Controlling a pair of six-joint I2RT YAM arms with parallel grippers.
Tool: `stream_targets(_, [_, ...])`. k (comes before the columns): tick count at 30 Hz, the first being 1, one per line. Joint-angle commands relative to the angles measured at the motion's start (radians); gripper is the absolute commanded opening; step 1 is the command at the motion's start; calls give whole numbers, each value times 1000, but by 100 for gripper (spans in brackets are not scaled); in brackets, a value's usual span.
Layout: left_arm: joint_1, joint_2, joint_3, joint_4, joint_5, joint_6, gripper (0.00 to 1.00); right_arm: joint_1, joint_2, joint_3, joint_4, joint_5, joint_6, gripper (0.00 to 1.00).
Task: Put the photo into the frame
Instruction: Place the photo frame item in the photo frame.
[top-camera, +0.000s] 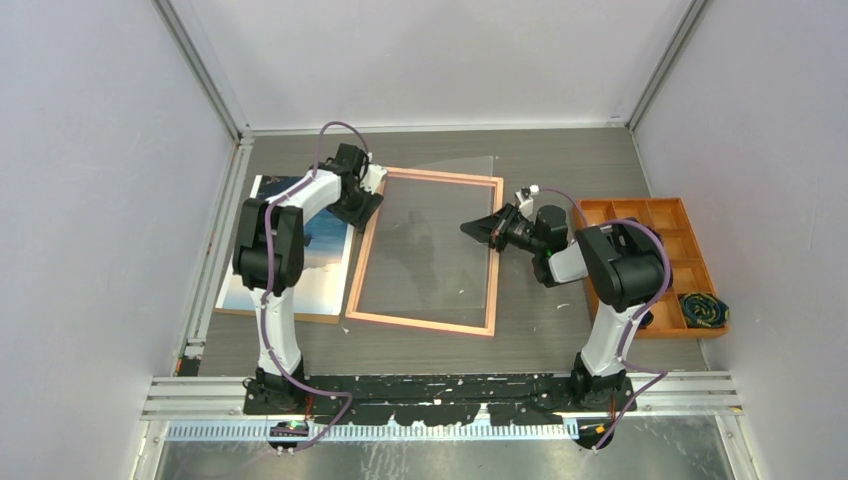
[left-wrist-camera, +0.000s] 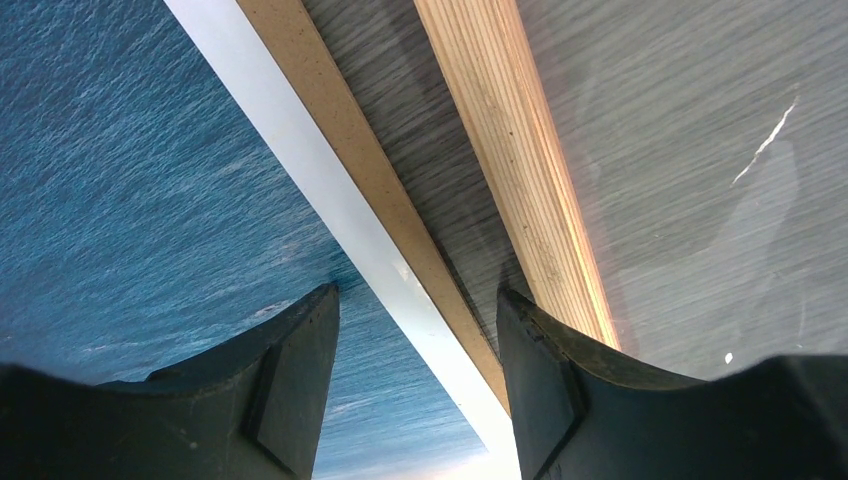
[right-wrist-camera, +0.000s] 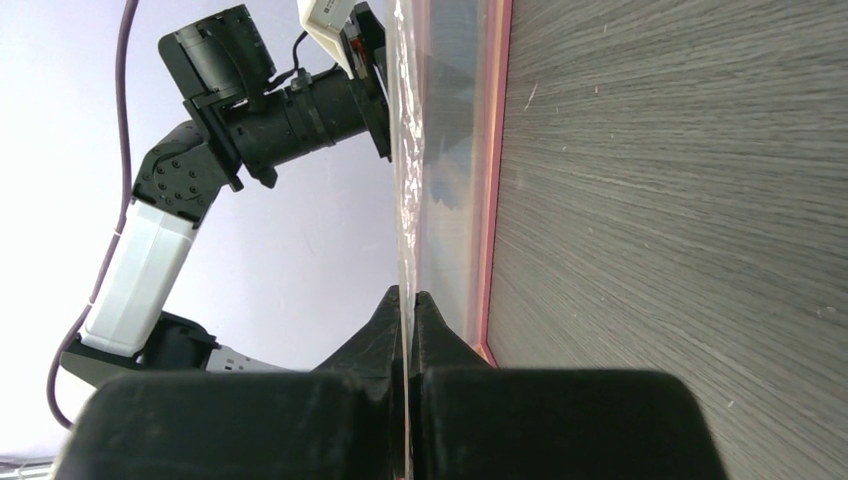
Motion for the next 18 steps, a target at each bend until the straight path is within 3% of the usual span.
stream_targets(1, [-3, -24, -4, 17, 36, 11, 61, 4, -8, 5, 104, -25, 21, 1])
stream_targets(18, [15, -30, 7, -2, 69, 5, 60, 7, -55, -60, 114, -50, -6, 1])
